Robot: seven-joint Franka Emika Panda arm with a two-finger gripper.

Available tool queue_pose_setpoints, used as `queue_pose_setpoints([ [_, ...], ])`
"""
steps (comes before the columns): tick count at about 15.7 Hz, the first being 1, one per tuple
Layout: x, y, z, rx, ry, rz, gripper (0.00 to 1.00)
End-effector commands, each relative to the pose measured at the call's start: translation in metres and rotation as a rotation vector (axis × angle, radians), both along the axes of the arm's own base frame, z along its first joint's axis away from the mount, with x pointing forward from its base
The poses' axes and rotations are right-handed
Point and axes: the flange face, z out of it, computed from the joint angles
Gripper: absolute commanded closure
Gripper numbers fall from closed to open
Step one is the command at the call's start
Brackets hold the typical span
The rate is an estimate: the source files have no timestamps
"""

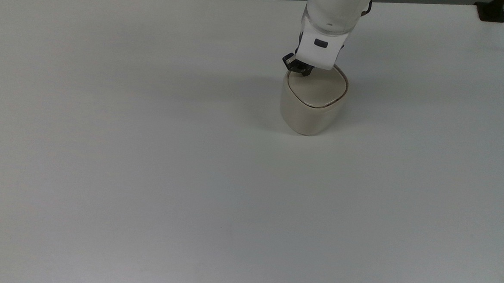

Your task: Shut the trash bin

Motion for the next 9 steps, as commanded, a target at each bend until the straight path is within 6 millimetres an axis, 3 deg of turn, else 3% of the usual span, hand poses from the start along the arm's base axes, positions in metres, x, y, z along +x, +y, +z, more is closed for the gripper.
queue_pose_setpoints([
  [1, -0.010, -0.035, 0.043, 0.001, -0.016, -0.074, 0.98],
  [2, -0.010, -0.049, 0.052, -0.008, -0.019, -0.118, 0.90],
  [3, -0.011, -0.068, 0.061, -0.026, -0.020, -0.161, 0.72],
  [6, -0.016, -0.132, 0.088, -0.048, -0.010, -0.288, 0.00],
  [9, -0.018, -0.198, 0.113, -0.042, -0.046, -0.405, 0.00],
])
